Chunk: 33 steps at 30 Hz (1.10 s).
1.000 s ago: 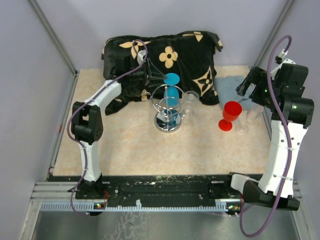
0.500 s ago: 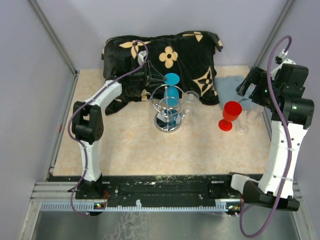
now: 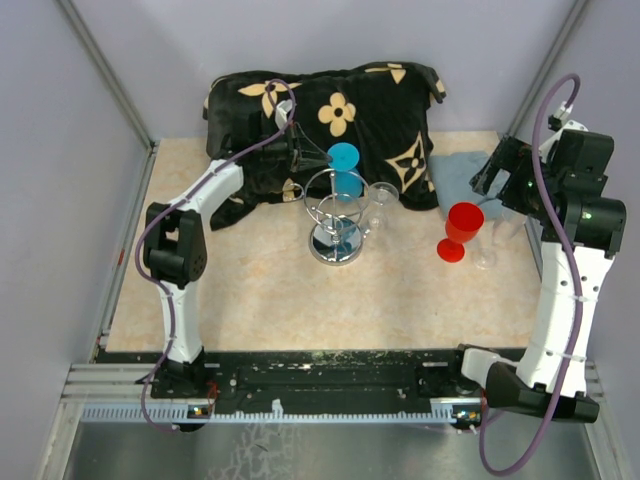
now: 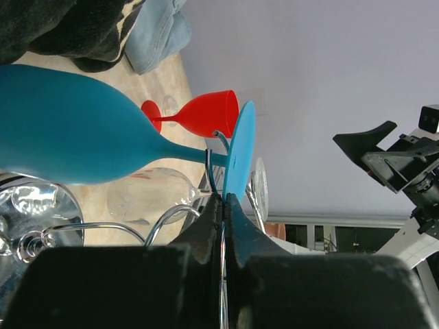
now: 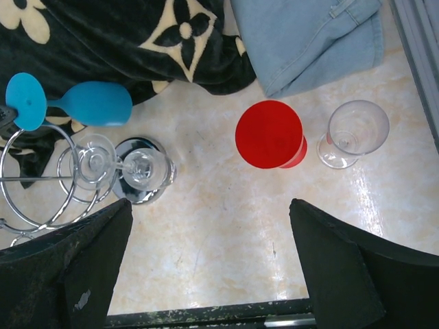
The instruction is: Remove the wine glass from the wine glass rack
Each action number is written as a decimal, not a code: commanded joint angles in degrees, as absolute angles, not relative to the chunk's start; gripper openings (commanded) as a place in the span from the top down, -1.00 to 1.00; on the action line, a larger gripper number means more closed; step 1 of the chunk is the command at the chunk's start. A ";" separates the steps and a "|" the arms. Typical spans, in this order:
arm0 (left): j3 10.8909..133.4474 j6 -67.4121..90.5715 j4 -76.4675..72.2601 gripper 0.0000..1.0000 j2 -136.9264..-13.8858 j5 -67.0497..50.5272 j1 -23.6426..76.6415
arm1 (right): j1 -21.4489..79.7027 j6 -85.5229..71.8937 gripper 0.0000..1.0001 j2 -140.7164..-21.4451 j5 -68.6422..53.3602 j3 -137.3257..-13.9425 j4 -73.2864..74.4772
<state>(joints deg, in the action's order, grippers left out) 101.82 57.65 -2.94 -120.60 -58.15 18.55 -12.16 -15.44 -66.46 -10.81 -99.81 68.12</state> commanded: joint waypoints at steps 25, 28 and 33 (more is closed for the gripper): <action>103.78 65.58 -3.25 1.00 -116.45 -56.10 18.97 | -12.31 -14.39 -0.95 -63.56 -11.60 -97.56 65.52; 103.49 65.58 -3.02 1.00 -116.23 -55.98 19.06 | -12.33 -14.41 -0.96 -63.54 -11.55 -97.56 65.55; 103.52 65.69 -3.38 1.00 -116.19 -55.62 19.07 | -12.30 -14.41 -0.96 -63.35 -11.59 -96.92 65.27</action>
